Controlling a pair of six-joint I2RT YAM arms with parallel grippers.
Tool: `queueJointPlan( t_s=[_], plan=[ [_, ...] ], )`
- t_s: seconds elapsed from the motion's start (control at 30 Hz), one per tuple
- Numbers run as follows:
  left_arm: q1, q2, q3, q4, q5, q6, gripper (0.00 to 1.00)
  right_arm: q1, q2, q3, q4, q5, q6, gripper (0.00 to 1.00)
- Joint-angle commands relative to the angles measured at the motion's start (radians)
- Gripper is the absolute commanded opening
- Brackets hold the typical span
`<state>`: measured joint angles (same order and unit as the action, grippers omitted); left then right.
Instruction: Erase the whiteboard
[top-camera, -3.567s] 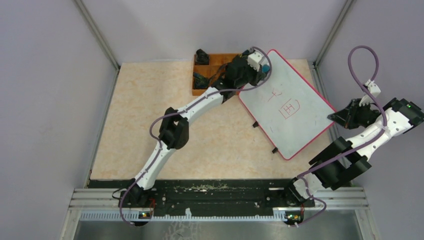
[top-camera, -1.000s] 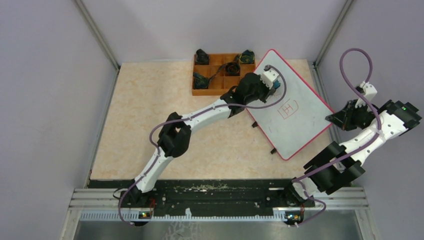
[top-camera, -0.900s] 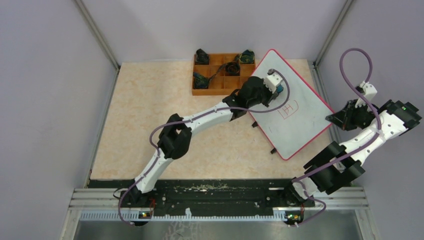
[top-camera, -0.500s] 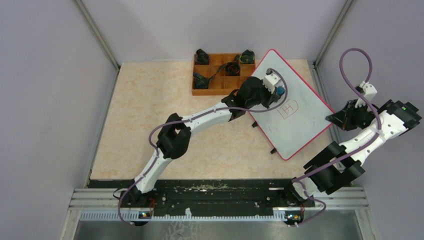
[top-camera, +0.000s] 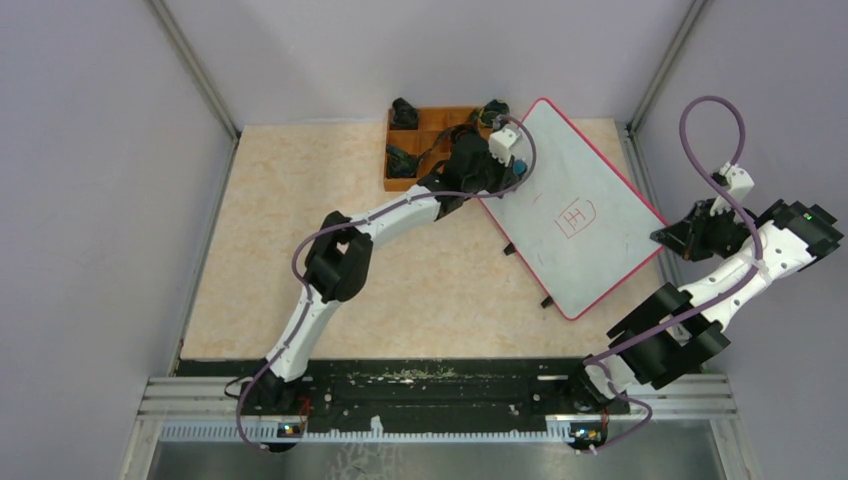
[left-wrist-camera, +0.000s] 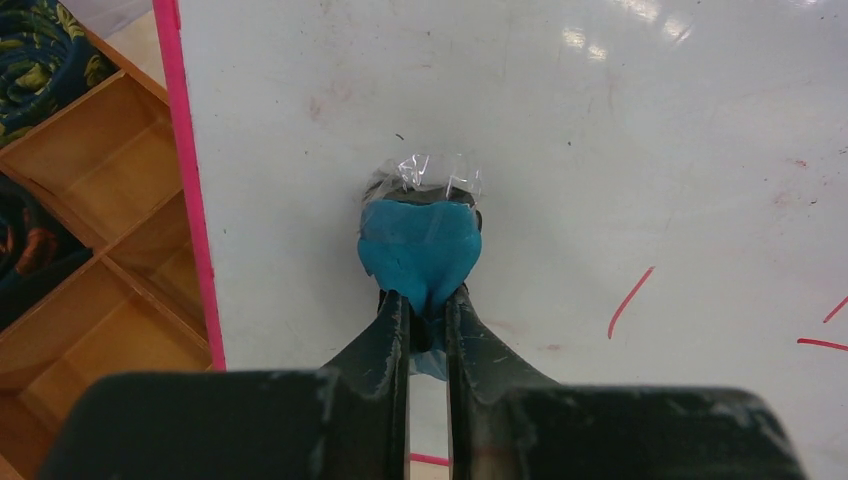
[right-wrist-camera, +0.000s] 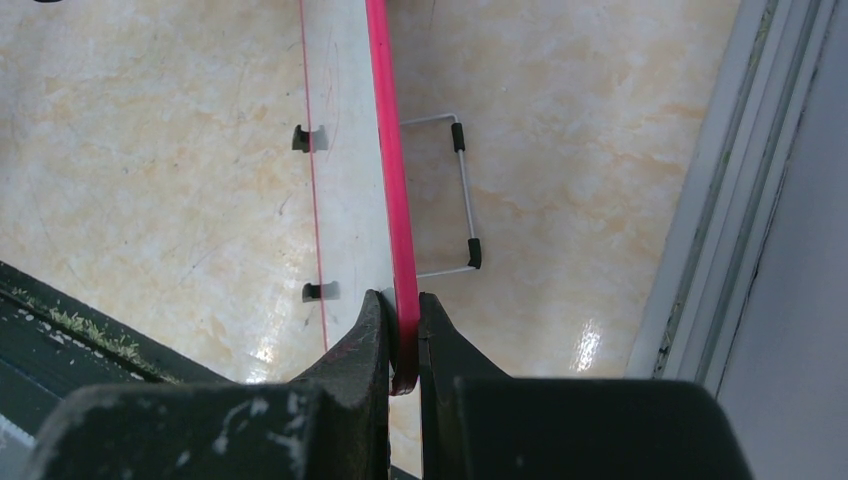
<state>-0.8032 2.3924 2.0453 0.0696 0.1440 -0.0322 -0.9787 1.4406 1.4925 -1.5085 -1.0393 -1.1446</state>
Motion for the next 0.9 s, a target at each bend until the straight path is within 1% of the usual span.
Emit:
queueJointPlan(
  t_s=[0.0,0.13,0.33,0.47,0.63,0.87],
  plan=[
    [-0.045,0.035,0.037,-0.037,-0.004,-0.001,0.00,0.035,-0.003,-0.031,0.010,0.094,-0.120,0.00],
    [-0.120,0.037,0.042,-0.034,-0.016,0.010,0.00,0.034,-0.003,-0.034,0.010,0.093,-0.121,0.00],
    [-0.233,0.030,0.037,-0.009,-0.003,-0.015,0.00,0.035,-0.006,-0.035,0.011,0.096,-0.122,0.00],
    [-0.276,0.015,0.026,0.005,0.007,-0.029,0.00,0.035,-0.007,-0.036,0.010,0.097,-0.120,0.00],
    [-0.264,-0.024,-0.059,0.027,-0.020,-0.018,0.00,0.035,-0.014,-0.041,0.011,0.097,-0.124,0.00],
    [-0.160,-0.077,-0.211,0.061,-0.023,-0.023,0.00,0.035,-0.013,-0.044,0.011,0.091,-0.125,0.00]
  ],
)
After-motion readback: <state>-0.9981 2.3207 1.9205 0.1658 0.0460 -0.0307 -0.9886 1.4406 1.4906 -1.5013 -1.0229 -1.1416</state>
